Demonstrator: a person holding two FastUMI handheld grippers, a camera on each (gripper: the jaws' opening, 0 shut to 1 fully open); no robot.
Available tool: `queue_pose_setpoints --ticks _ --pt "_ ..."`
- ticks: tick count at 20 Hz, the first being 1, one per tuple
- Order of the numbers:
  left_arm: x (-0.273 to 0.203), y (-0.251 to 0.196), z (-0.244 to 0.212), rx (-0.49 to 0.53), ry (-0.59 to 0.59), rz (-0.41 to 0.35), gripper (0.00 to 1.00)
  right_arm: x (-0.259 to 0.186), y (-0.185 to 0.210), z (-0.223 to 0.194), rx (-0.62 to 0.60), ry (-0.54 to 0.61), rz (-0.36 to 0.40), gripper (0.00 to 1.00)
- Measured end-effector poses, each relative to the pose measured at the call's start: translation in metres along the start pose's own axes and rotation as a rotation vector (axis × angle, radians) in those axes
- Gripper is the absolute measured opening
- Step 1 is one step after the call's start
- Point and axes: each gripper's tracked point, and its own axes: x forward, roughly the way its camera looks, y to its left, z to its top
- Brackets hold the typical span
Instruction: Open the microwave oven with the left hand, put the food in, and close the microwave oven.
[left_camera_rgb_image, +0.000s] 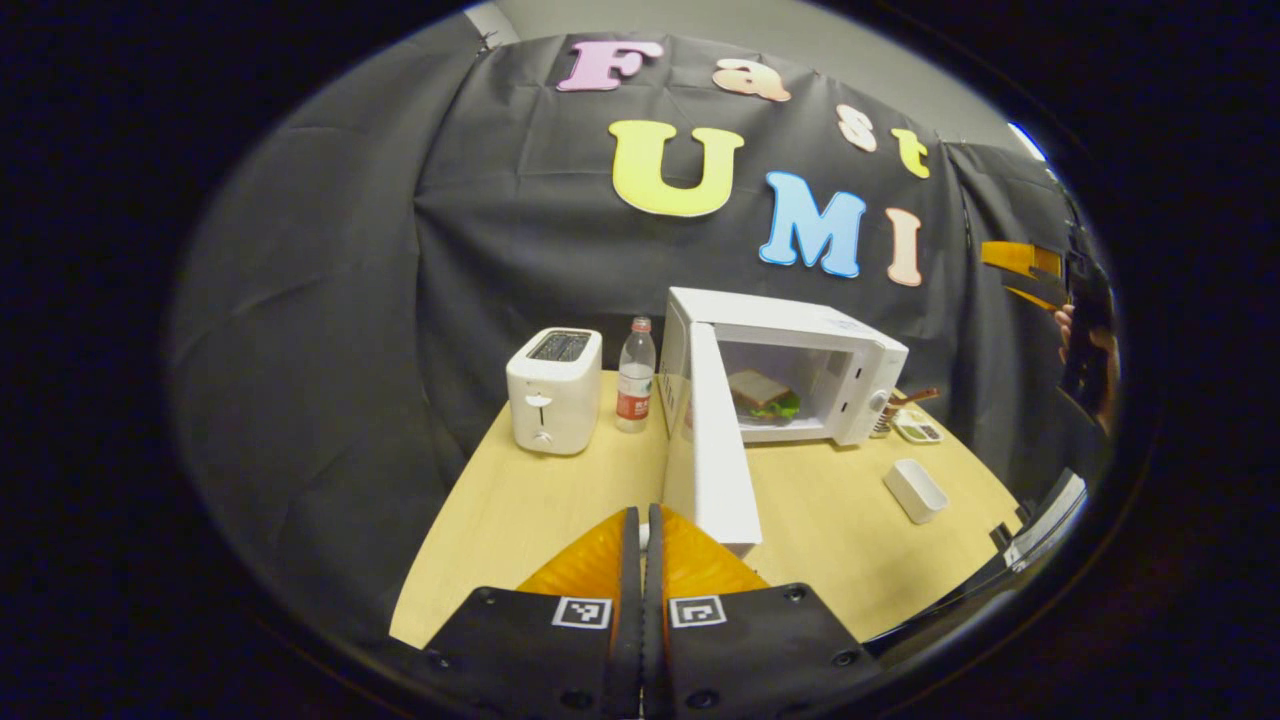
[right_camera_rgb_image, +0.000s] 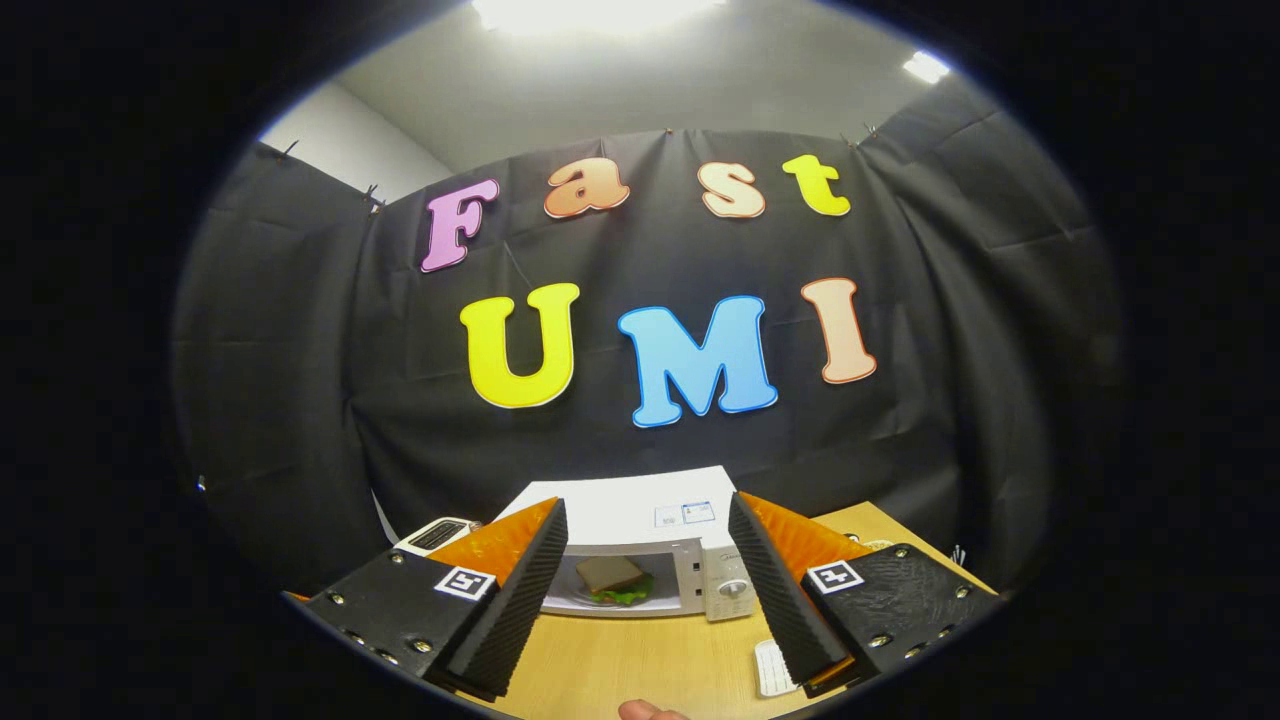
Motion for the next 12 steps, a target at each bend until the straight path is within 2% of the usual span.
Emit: queue_pose_setpoints --ticks 7,12 --pt "-0.012 -0.018 -0.001 -0.029 -0.003 0.090 0.07 0.027 -0.007 0.014 -0.040 -0.011 0.084 0.98" --pt "-0.019 -0.053 -0.014 -0.101 -0.020 0.141 0.07 0.063 -0.001 0.025 -0.020 -0.002 0.164 0.98"
